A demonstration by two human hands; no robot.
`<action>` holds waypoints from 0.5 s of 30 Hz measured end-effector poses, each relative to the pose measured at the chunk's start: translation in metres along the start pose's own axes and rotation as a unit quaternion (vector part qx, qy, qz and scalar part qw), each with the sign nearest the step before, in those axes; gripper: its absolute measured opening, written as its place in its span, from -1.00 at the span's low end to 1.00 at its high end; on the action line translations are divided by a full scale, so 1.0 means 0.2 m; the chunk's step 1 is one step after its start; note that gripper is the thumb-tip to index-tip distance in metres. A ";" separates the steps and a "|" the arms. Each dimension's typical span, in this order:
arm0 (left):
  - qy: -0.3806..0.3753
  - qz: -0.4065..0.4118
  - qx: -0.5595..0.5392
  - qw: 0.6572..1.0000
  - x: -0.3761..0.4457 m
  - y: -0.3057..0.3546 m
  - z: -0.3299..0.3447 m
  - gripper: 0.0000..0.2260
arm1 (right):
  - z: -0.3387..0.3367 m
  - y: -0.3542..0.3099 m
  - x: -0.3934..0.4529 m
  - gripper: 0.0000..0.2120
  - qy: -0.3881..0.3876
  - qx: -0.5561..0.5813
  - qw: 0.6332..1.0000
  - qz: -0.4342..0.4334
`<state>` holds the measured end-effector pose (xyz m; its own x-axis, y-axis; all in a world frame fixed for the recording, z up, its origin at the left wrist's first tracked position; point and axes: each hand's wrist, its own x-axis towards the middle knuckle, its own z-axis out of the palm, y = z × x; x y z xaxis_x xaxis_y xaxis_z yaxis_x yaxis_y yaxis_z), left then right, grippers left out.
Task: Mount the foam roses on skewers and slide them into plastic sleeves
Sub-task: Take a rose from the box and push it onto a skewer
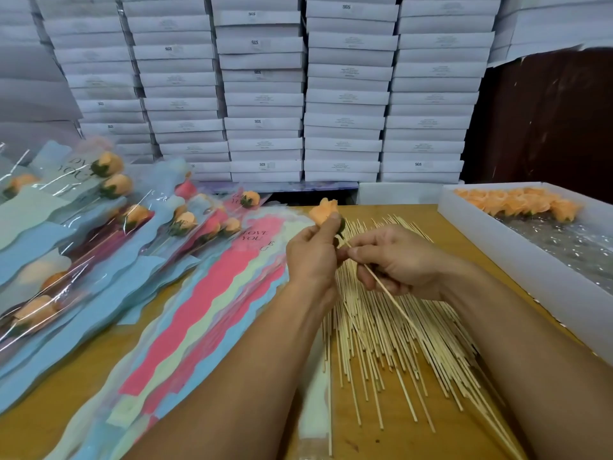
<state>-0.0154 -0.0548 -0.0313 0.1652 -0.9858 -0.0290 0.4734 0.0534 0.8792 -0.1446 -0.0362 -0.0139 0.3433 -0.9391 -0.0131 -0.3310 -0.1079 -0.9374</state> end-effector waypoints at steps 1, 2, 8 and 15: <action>-0.009 -0.005 0.029 1.000 -0.01 0.00 0.01 -0.82 | -0.03 0.01 0.00 -0.78 -0.006 0.015 1.000 0.007; -0.019 -0.014 0.071 0.997 -0.02 0.01 0.01 -0.78 | -0.05 0.01 0.00 -0.78 -0.010 0.030 0.999 0.012; -0.106 0.022 0.399 0.910 0.08 0.22 -0.04 -0.90 | -0.07 0.03 0.01 -0.79 0.008 0.057 0.998 0.014; -0.046 0.141 0.777 0.612 0.39 0.38 -0.54 -0.84 | -0.07 0.03 0.01 -0.77 -0.003 0.044 0.999 0.023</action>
<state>0.1281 -0.1110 -0.0177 -0.0335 -0.9808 0.1922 -0.9684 0.0794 0.2365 -0.1582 -0.0427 -0.0156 0.3359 -0.9401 -0.0583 -0.2672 -0.0358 -0.9630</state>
